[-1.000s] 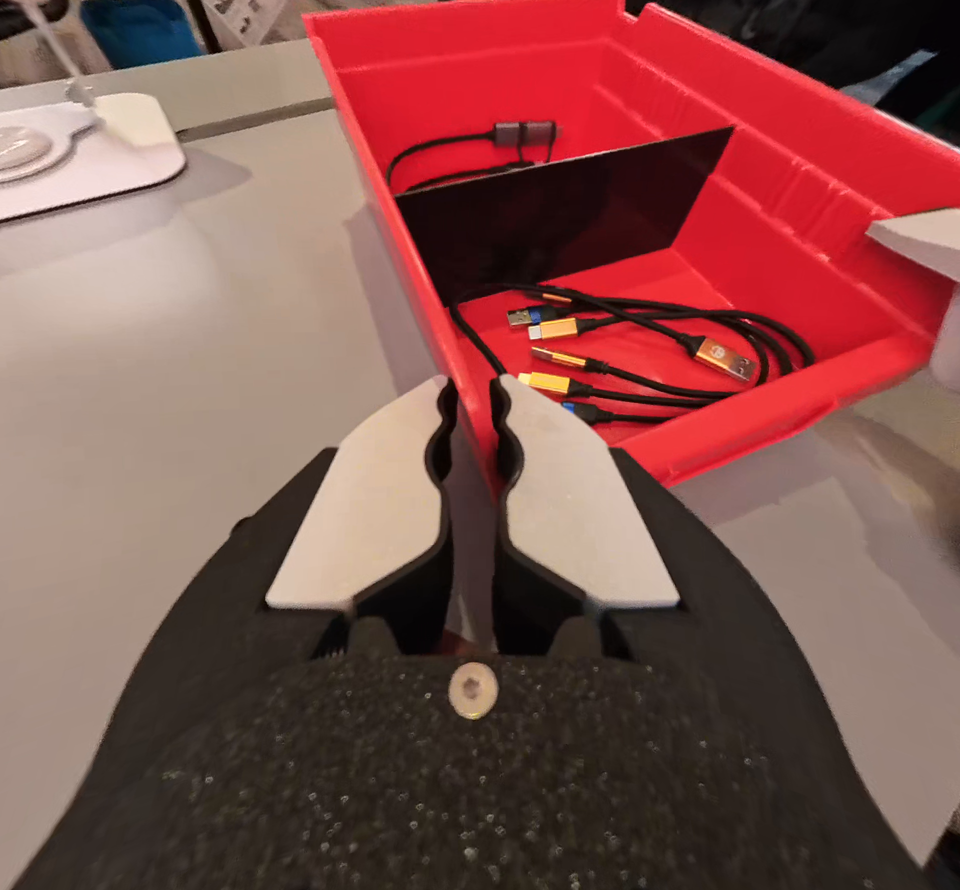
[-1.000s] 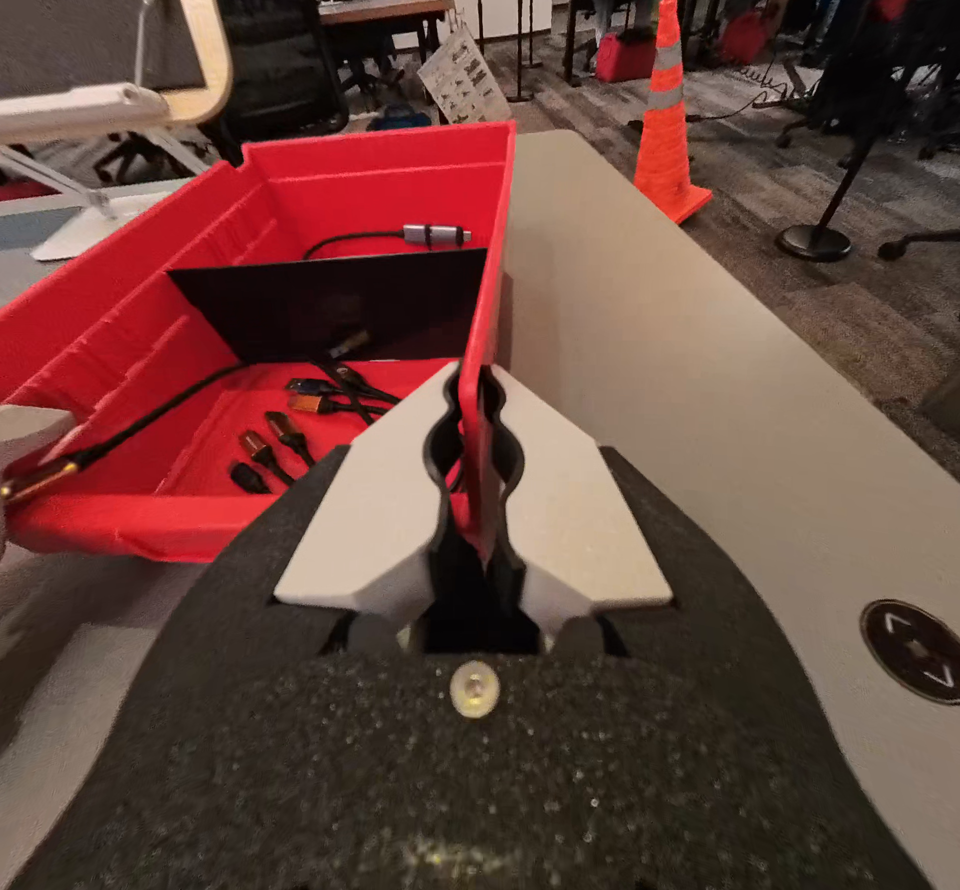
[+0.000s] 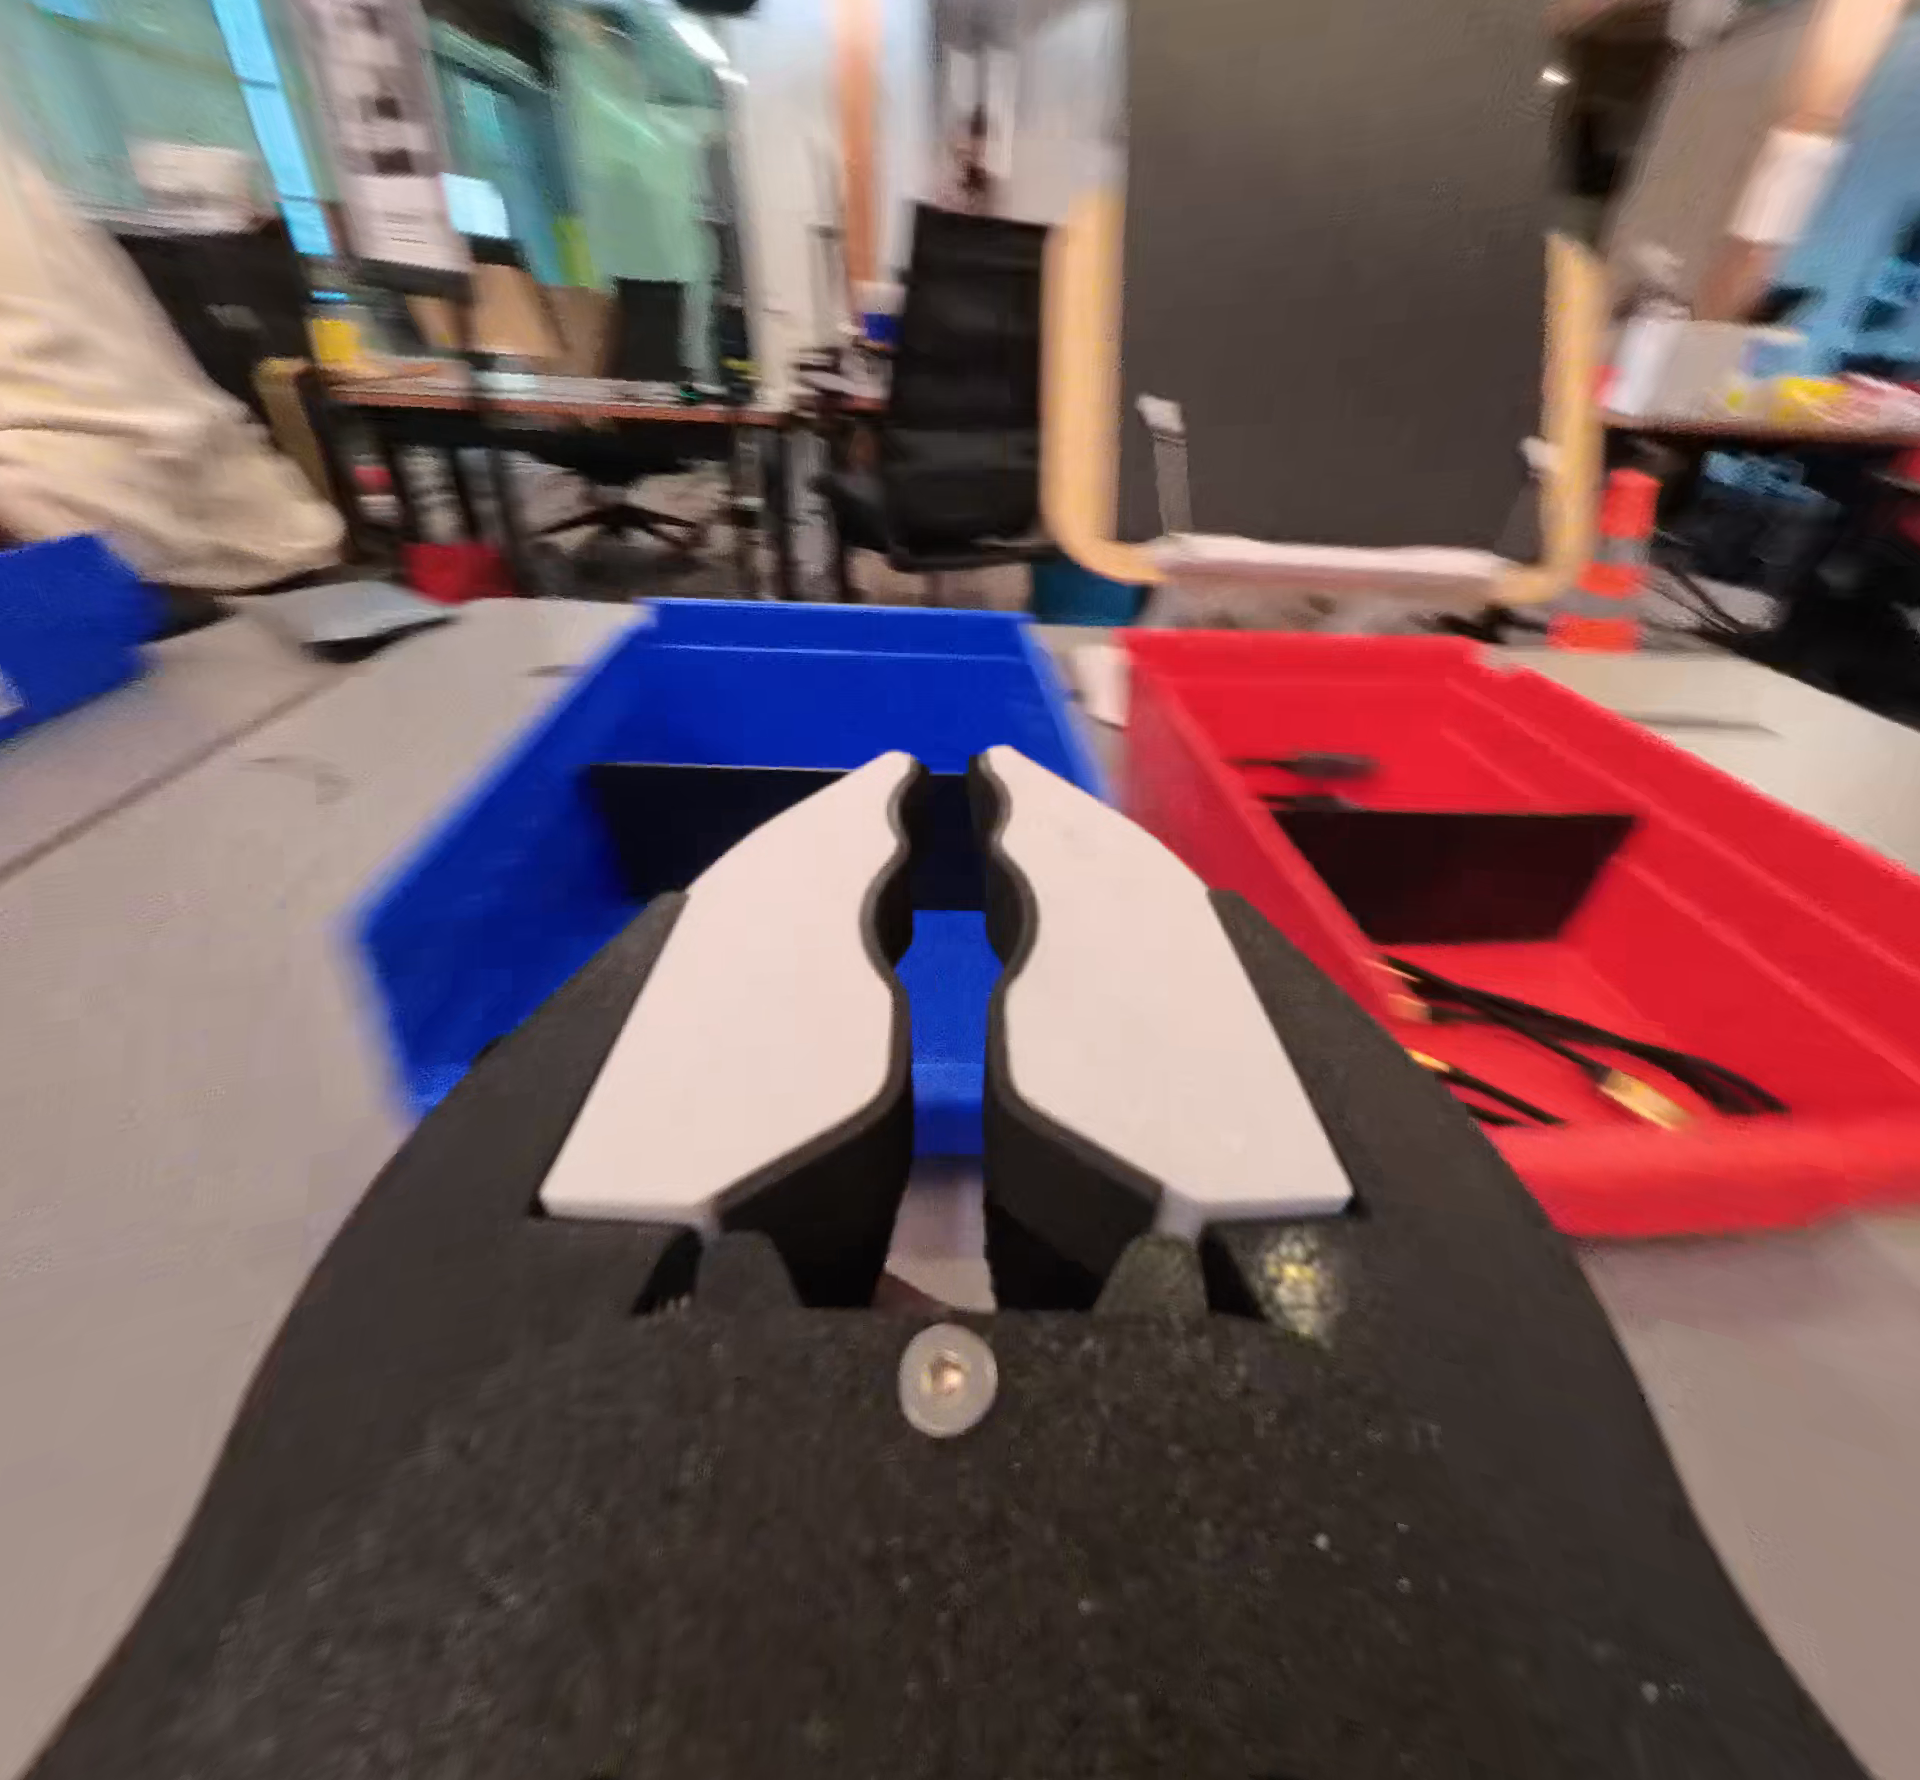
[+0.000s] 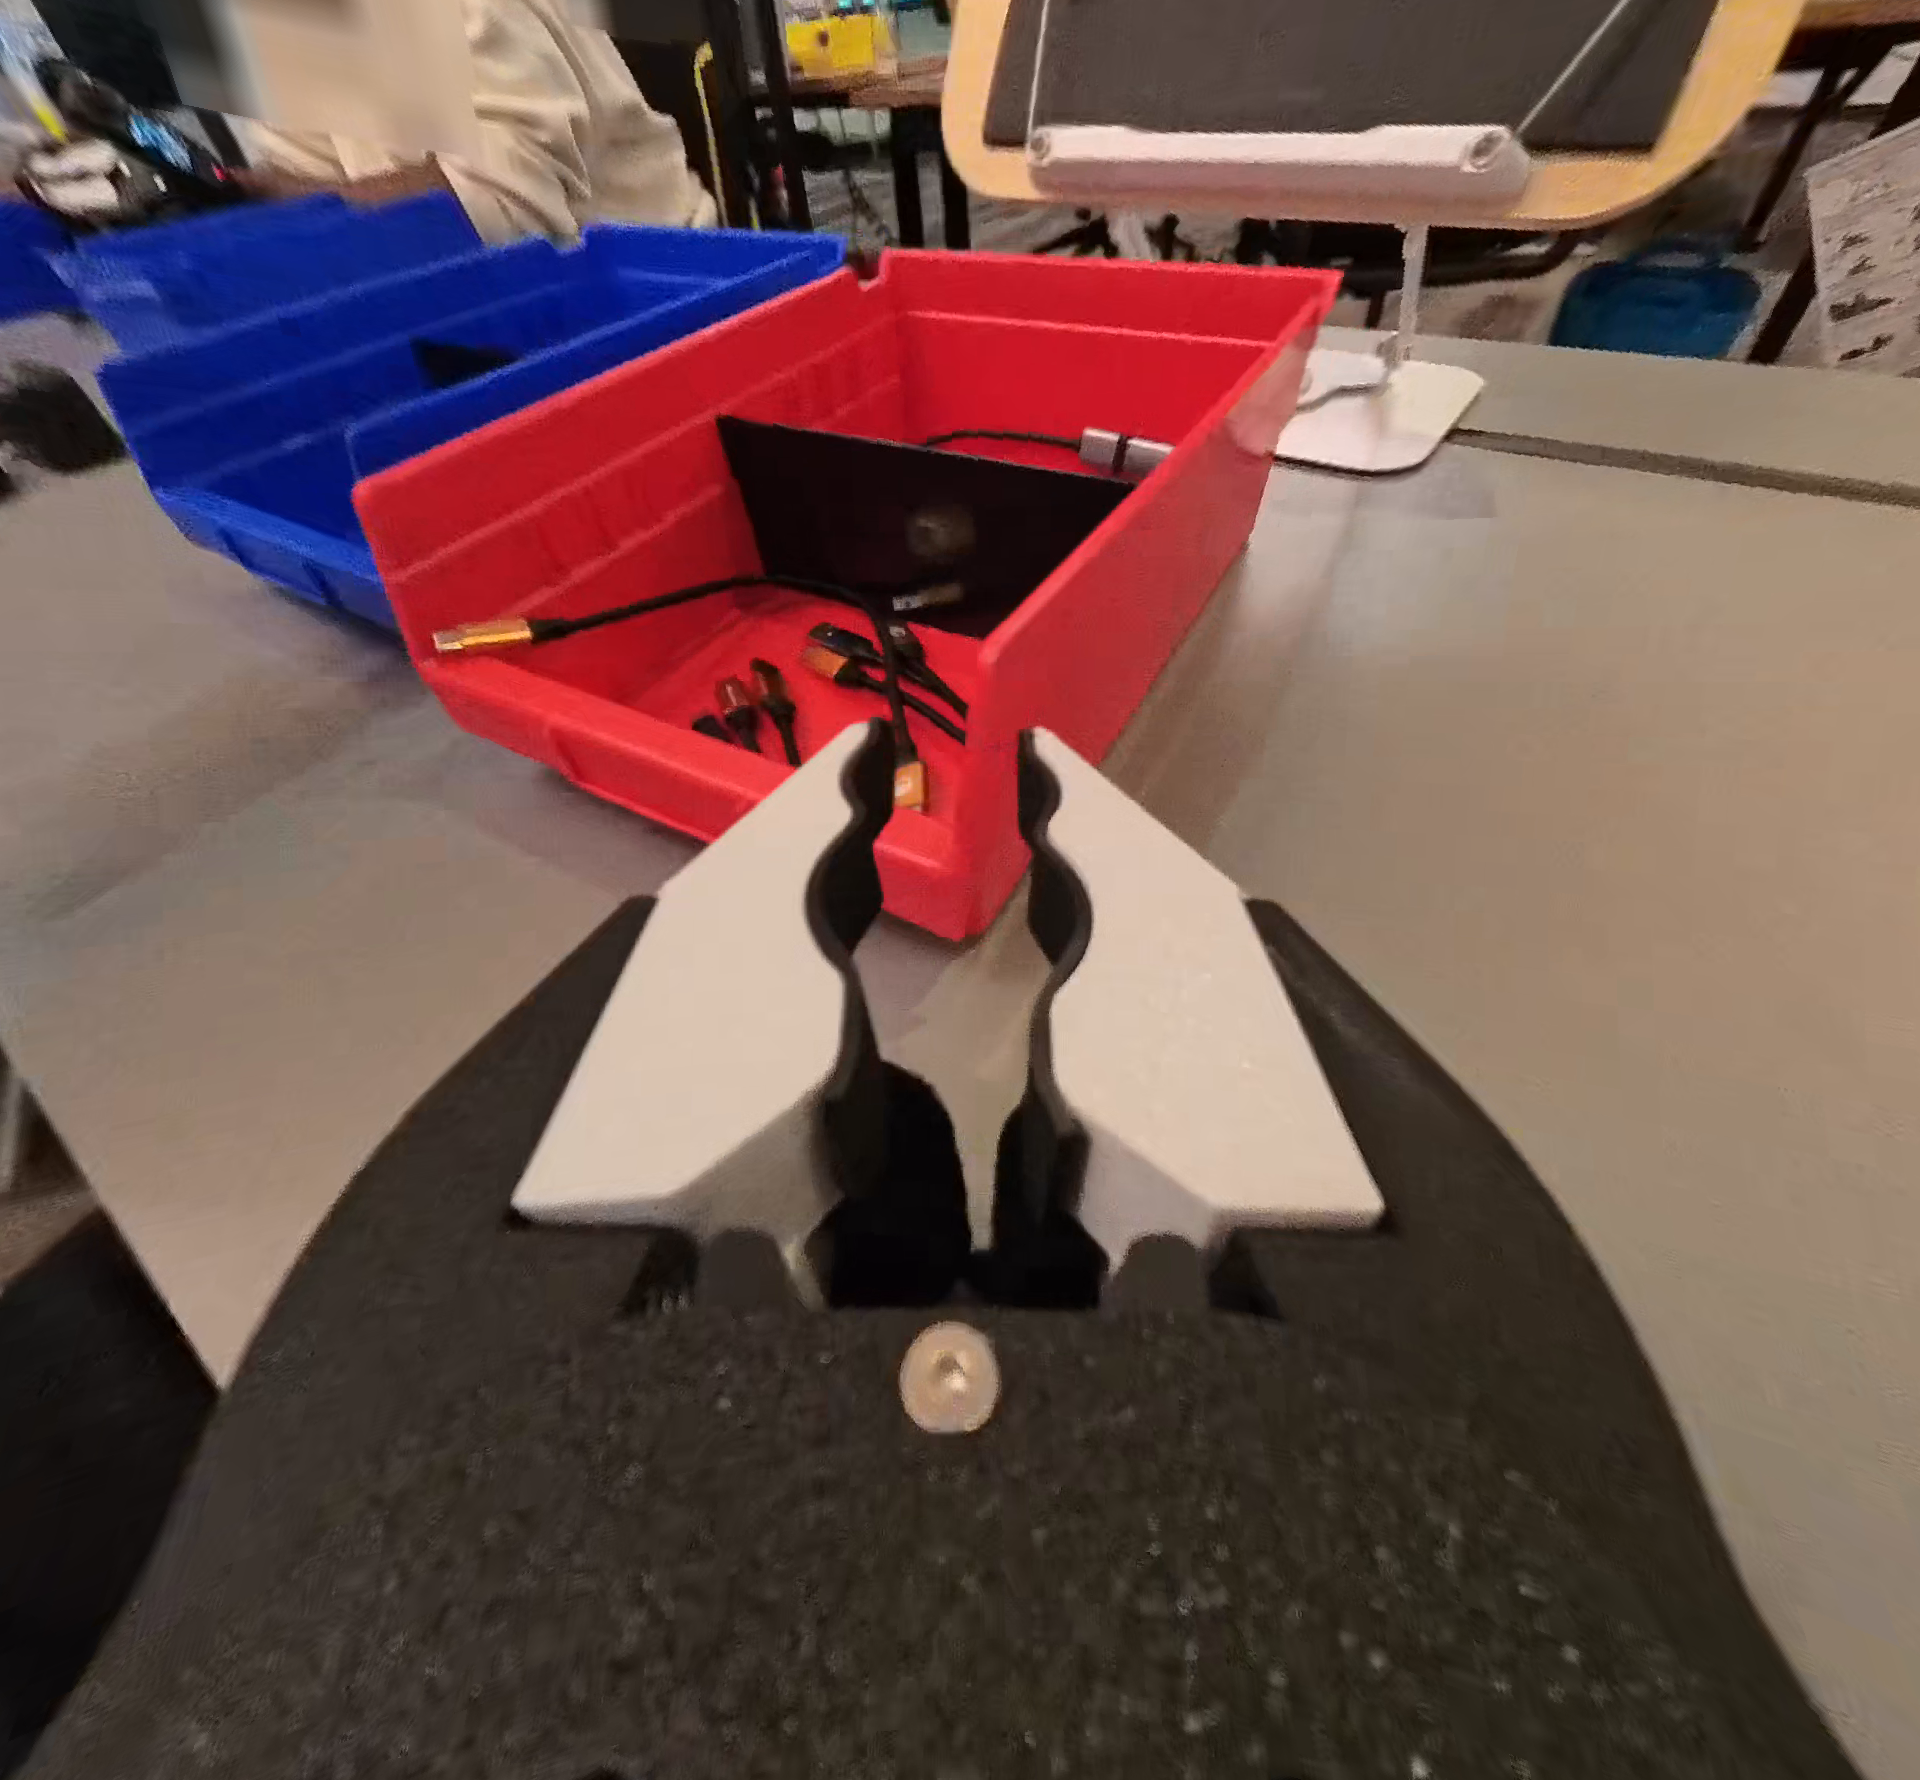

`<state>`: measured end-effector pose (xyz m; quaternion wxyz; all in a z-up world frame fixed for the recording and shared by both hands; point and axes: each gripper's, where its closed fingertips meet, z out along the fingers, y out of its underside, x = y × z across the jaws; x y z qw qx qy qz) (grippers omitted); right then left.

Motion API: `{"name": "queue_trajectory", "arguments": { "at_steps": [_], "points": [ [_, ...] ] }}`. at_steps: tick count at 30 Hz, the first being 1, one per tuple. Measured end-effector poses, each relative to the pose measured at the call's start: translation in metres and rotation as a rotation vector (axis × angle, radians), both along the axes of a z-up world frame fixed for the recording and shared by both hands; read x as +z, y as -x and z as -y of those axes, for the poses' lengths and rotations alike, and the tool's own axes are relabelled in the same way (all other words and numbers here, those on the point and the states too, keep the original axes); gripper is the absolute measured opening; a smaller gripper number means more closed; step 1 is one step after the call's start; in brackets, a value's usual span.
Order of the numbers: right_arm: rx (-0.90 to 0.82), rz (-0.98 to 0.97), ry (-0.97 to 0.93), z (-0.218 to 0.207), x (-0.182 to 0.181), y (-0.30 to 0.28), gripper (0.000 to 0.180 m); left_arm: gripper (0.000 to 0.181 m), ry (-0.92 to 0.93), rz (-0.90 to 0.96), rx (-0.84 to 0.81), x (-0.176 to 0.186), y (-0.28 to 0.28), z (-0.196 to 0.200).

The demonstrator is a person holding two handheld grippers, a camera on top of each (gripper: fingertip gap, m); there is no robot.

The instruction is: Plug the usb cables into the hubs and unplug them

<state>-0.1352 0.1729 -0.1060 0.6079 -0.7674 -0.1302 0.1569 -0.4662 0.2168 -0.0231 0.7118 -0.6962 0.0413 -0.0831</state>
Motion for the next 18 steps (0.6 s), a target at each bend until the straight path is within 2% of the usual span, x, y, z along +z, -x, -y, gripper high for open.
{"name": "queue_trajectory", "arguments": {
  "at_steps": [2,4,7,10,11,13,14,15,18],
  "points": [
    [-0.006,-0.062,-0.021,0.000,0.006,-0.009,0.022,0.020,0.067,-0.001,0.108,-0.015,0.065,-0.013],
    [-0.035,-0.036,-0.025,-0.001,0.005,-0.015,0.022,0.028,0.176,0.008,0.128,-0.046,0.111,-0.030],
    [-0.072,0.019,-0.040,0.000,0.004,-0.015,0.019,0.032,0.293,0.135,-0.021,-0.081,0.123,-0.049],
    [-0.093,-0.019,-0.110,0.009,0.025,0.004,0.015,0.032,0.286,0.134,-0.099,-0.090,0.116,-0.061],
    [-0.052,-0.067,-0.141,0.017,0.036,0.022,0.014,0.032,0.276,0.114,-0.138,-0.087,0.109,-0.063],
    [0.085,-0.112,-0.168,0.035,0.044,0.074,0.013,0.032,0.276,0.045,-0.094,-0.090,0.106,-0.072],
    [0.163,-0.098,-0.141,0.044,0.038,0.103,0.013,0.024,0.316,0.003,-0.047,-0.096,0.110,-0.077],
    [0.242,-0.065,-0.103,0.054,0.029,0.132,0.014,0.005,0.354,-0.025,-0.019,-0.102,0.113,-0.079],
    [0.374,0.067,-0.045,0.070,0.002,0.201,0.017,0.002,0.406,-0.041,-0.026,-0.103,0.113,-0.073]
  ]
}}
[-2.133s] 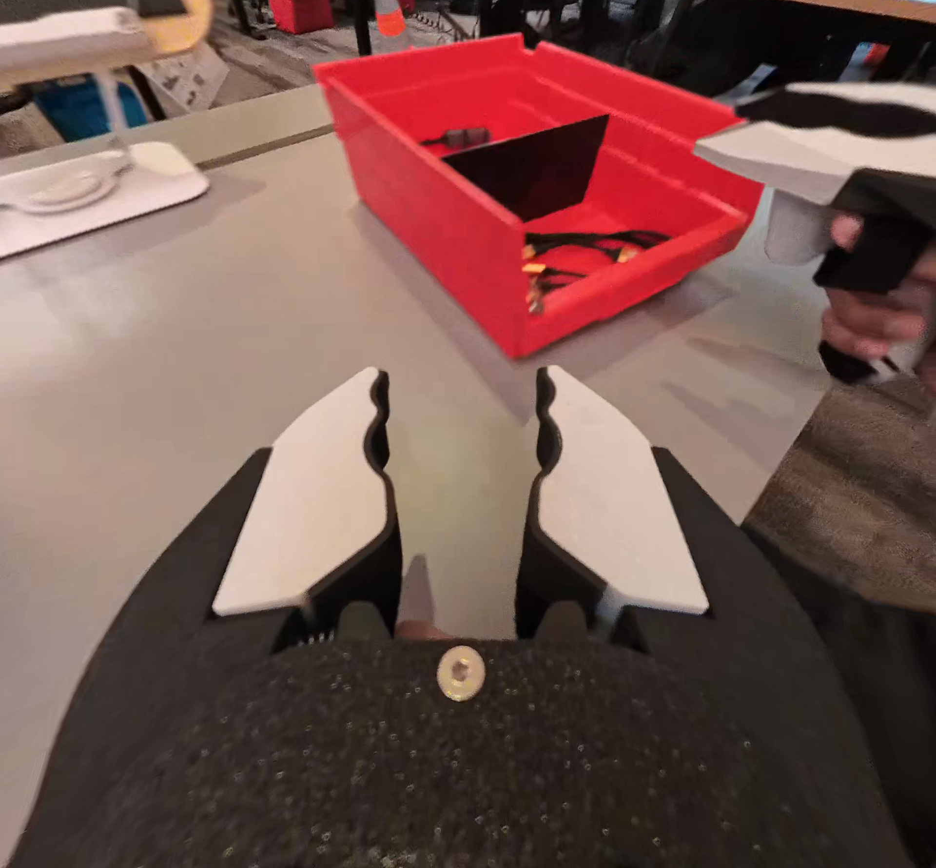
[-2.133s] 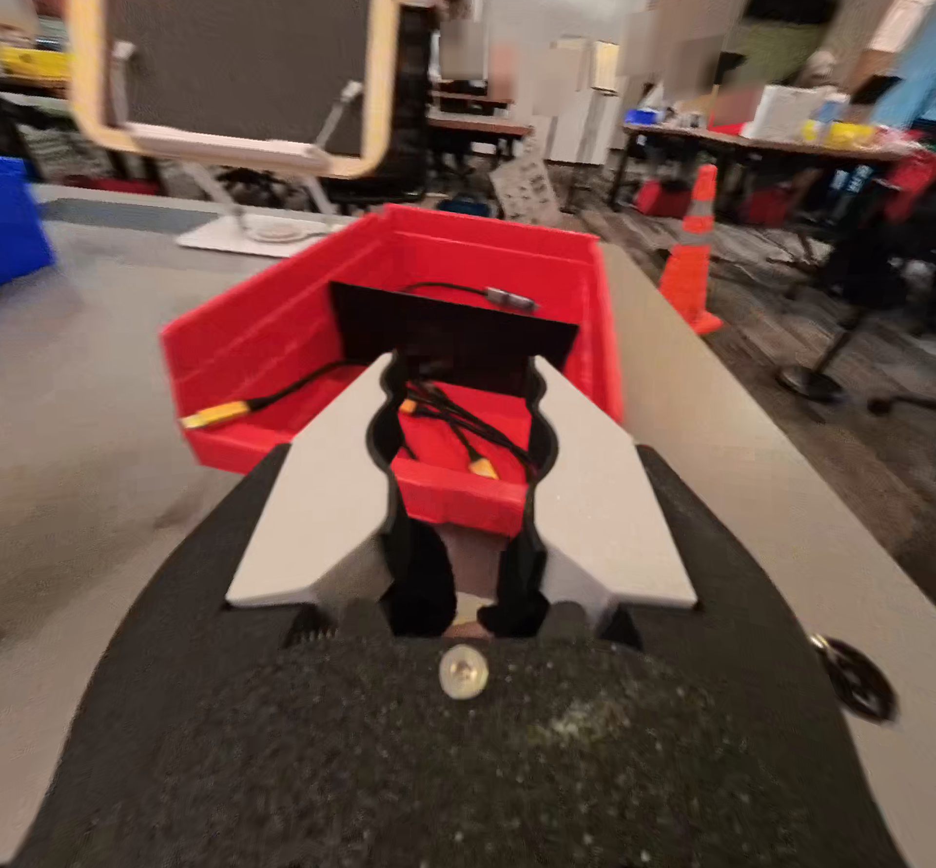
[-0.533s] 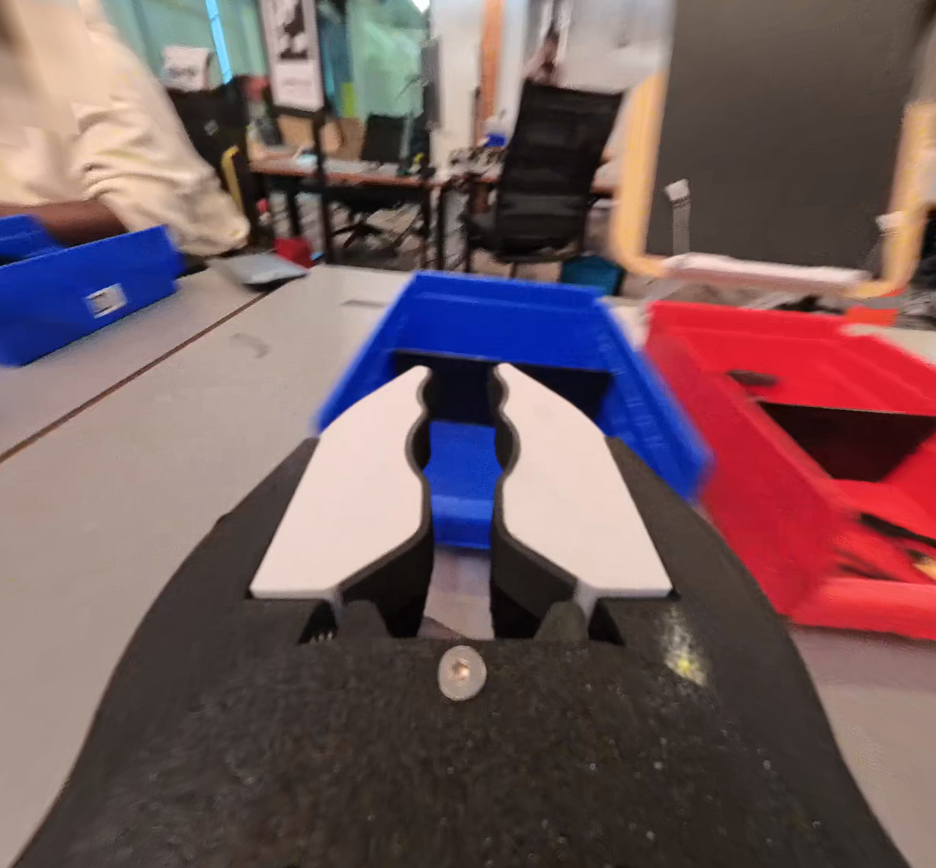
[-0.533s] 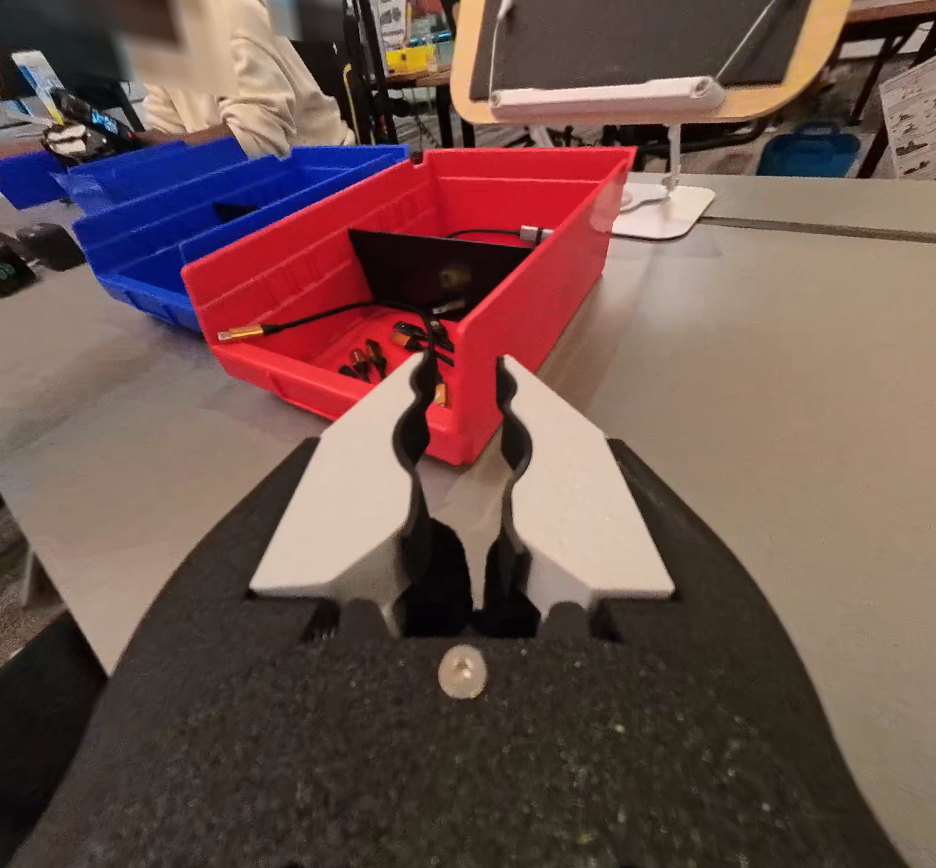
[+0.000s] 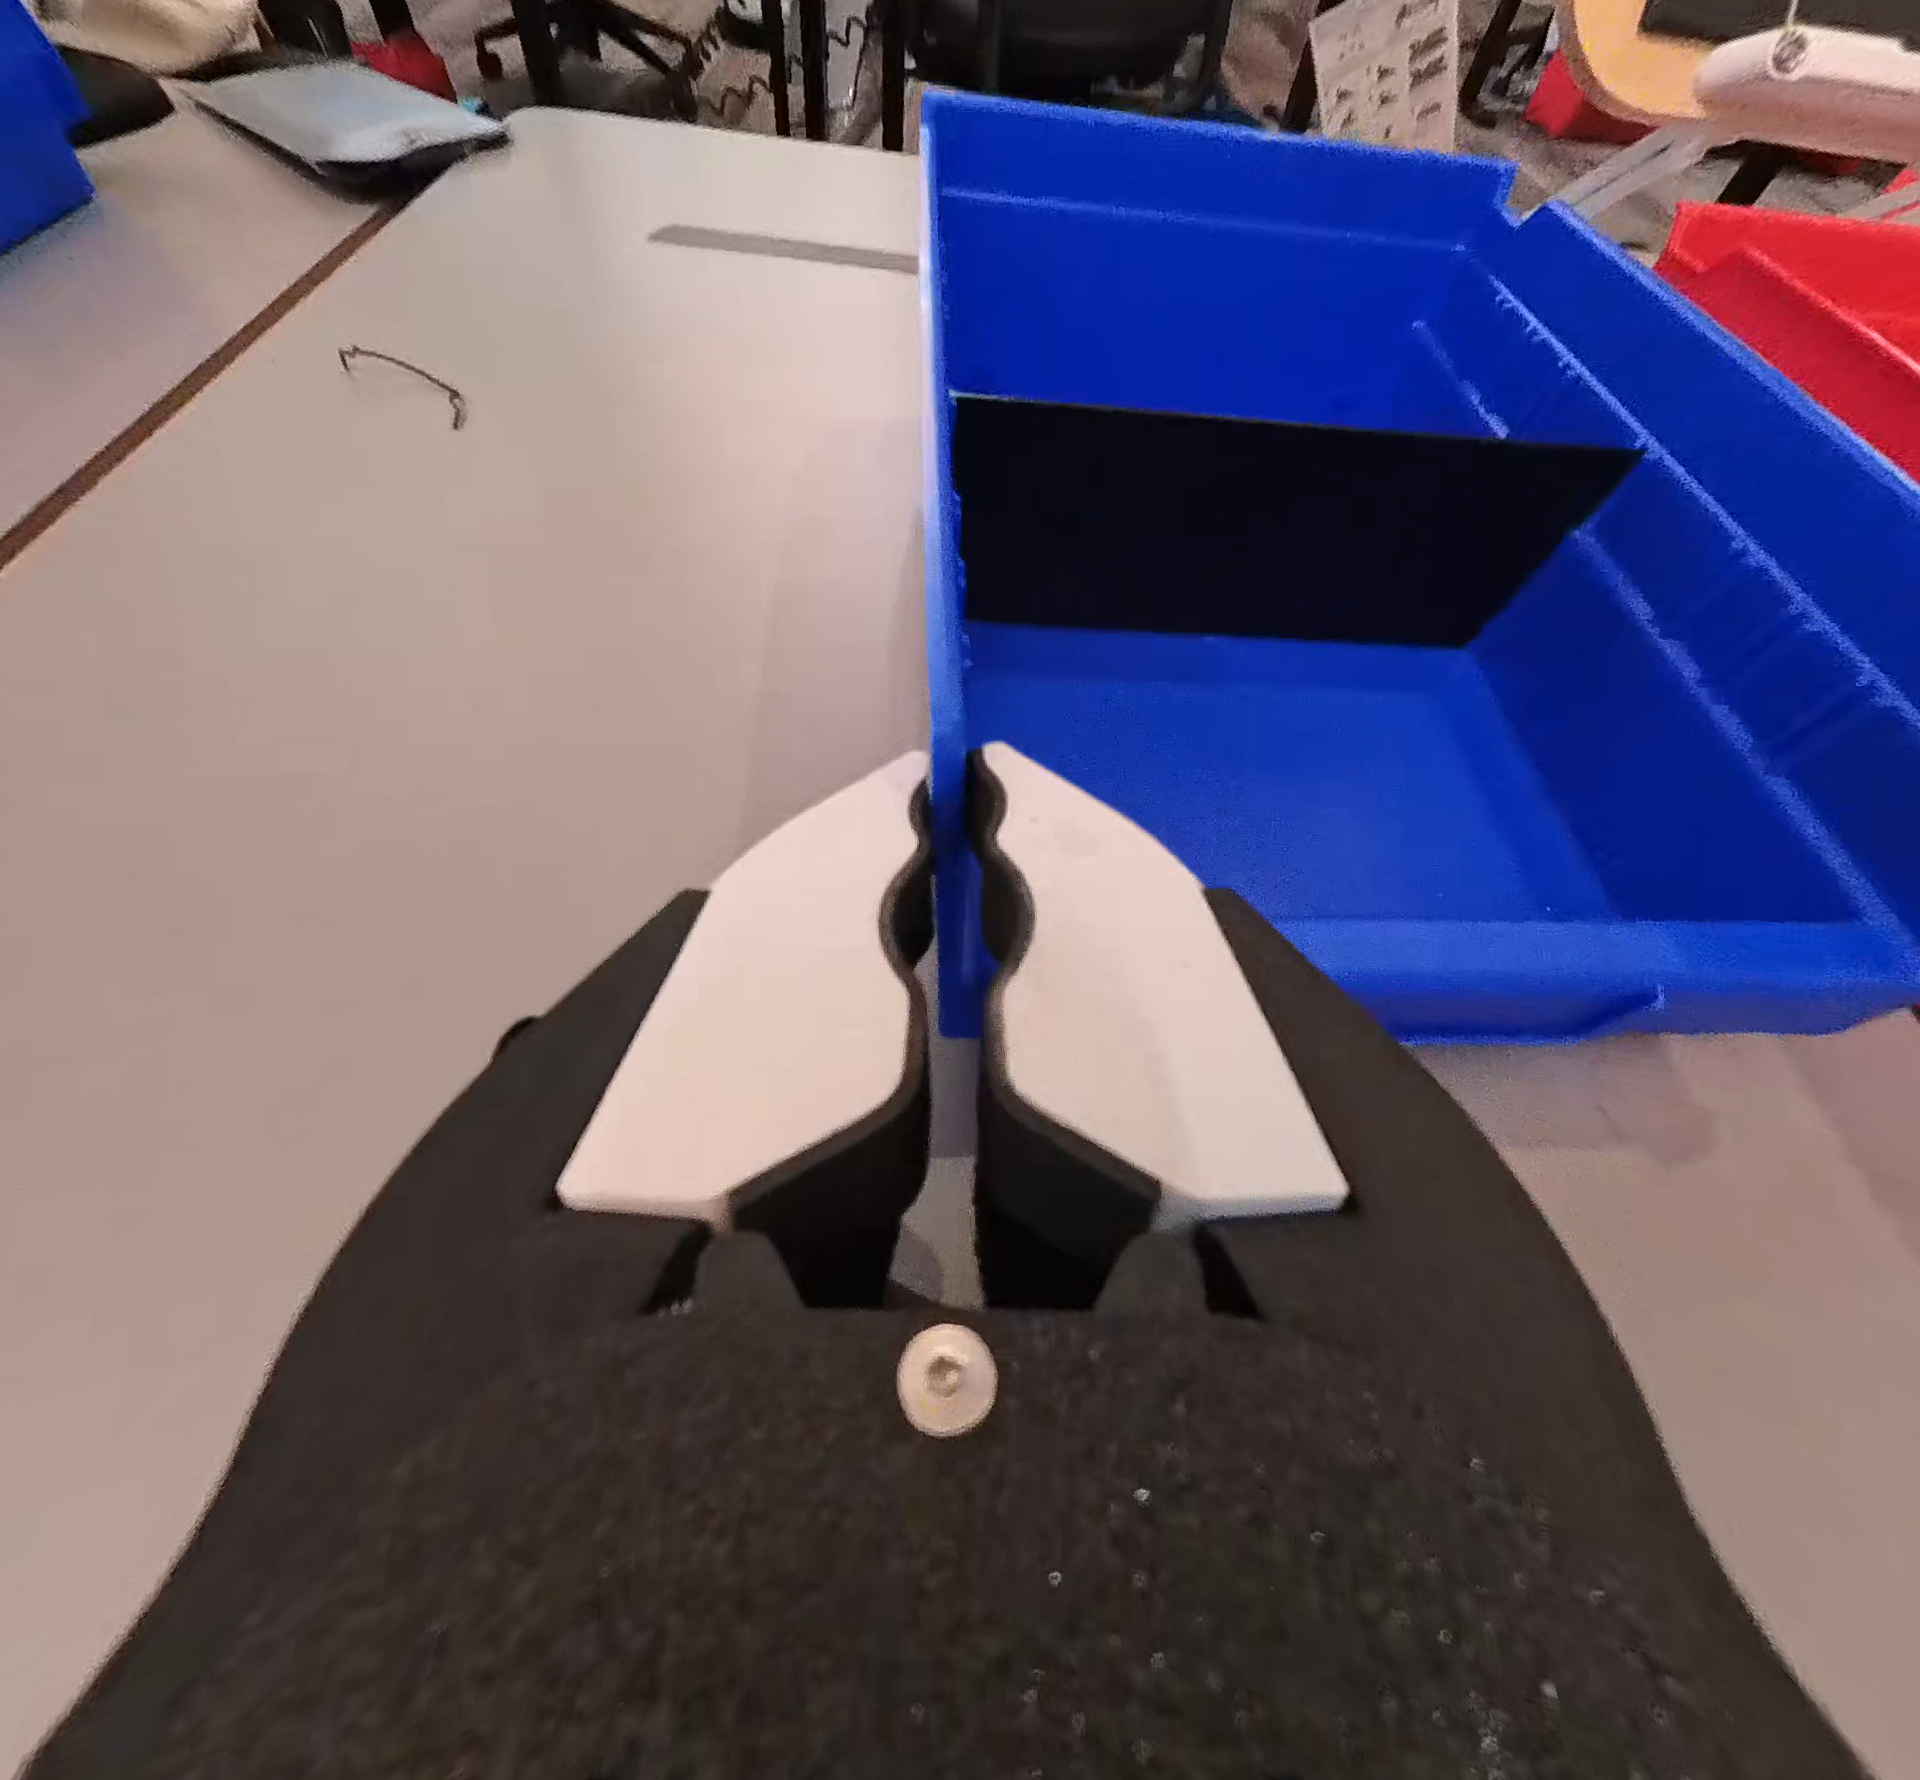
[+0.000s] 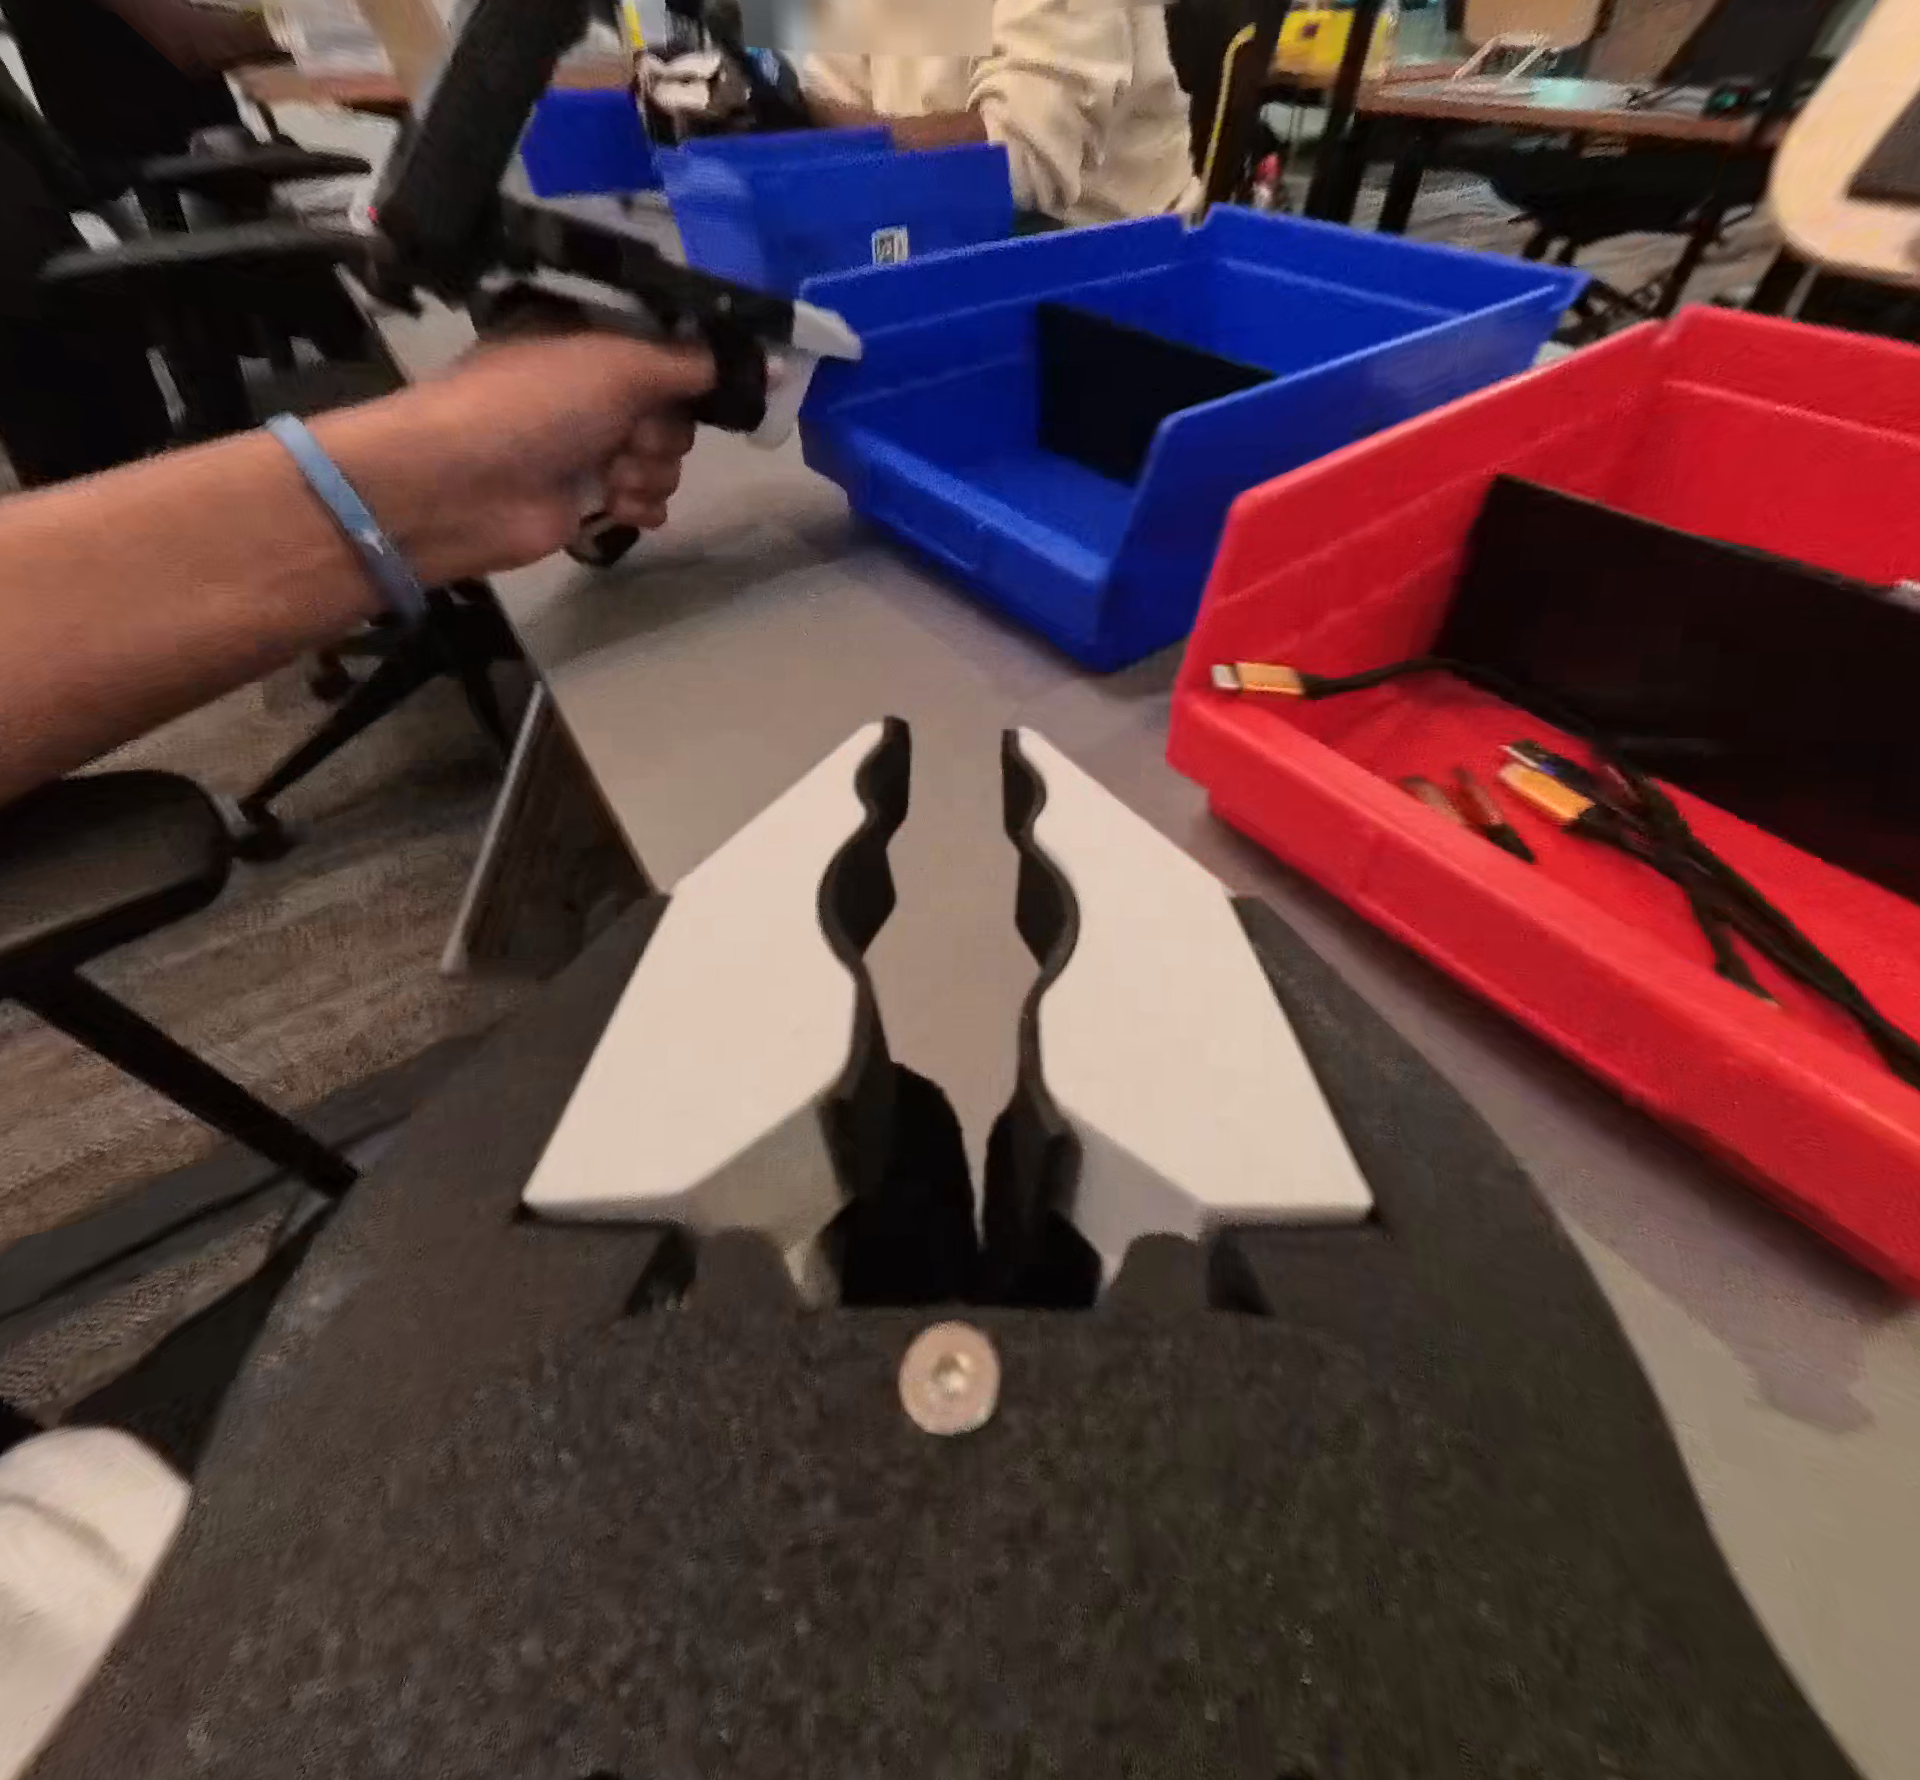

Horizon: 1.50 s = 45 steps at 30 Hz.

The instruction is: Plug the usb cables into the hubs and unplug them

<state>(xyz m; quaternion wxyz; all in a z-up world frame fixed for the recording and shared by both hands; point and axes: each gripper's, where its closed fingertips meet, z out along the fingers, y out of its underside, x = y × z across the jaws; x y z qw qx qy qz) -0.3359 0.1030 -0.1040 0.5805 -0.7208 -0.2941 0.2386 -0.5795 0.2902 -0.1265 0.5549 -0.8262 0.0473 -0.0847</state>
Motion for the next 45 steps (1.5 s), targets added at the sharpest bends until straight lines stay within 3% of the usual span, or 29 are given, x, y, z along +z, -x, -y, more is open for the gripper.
{"name": "queue_trajectory", "arguments": {
  "at_steps": [4,6,9,11,14,16,18,22,25,28,33,37,41,45],
  "points": [
    [-0.093,0.135,-0.025,-0.030,-0.016,0.042,0.025,0.003,0.067,-0.050,-0.007,-0.002,0.002,0.026],
    [-0.206,0.089,-0.045,-0.056,-0.009,0.050,0.033,0.004,0.086,-0.014,-0.016,-0.002,0.000,0.054],
    [-0.347,0.083,0.033,-0.087,-0.019,0.052,0.053,0.004,0.103,-0.059,0.022,-0.003,0.004,0.085],
    [-0.418,0.128,0.085,-0.100,-0.030,0.052,0.055,0.004,0.102,-0.094,0.031,-0.003,0.004,0.098],
    [-0.384,0.123,0.114,-0.106,-0.031,0.065,0.034,0.004,0.083,-0.080,0.023,-0.003,-0.001,0.114],
    [-0.416,0.129,0.148,-0.108,-0.032,0.063,0.031,0.006,0.067,-0.071,-0.017,-0.002,-0.008,0.125],
    [-0.432,0.108,0.200,-0.105,-0.028,0.057,0.004,0.006,0.070,-0.112,-0.007,-0.002,-0.003,0.139],
    [-0.416,0.119,0.015,-0.089,0.012,0.057,0.004,0.006,-0.015,-0.109,0.028,0.018,-0.007,0.167],
    [-0.452,0.101,-0.125,-0.079,0.058,0.044,0.002,0.007,-0.148,-0.171,0.037,0.054,-0.019,0.181],
    [-0.432,0.049,-0.150,-0.069,0.098,0.024,0.002,0.007,-0.262,-0.194,0.007,0.092,-0.039,0.189],
    [-0.534,-0.001,-0.360,-0.041,0.189,-0.050,0.002,0.007,-0.424,-0.182,-0.060,0.161,-0.104,0.187],
    [-0.662,-0.138,-0.364,-0.027,0.230,-0.155,0.003,0.007,-0.502,-0.190,-0.211,0.201,-0.202,0.169],
    [-0.859,-0.165,-0.276,-0.020,0.219,-0.282,0.002,0.007,-0.469,-0.158,-0.362,0.196,-0.327,0.154],
    [-1.042,-0.105,-0.107,-0.025,0.159,-0.408,0.002,0.007,-0.365,-0.152,-0.438,0.160,-0.450,0.138]
  ]
}}
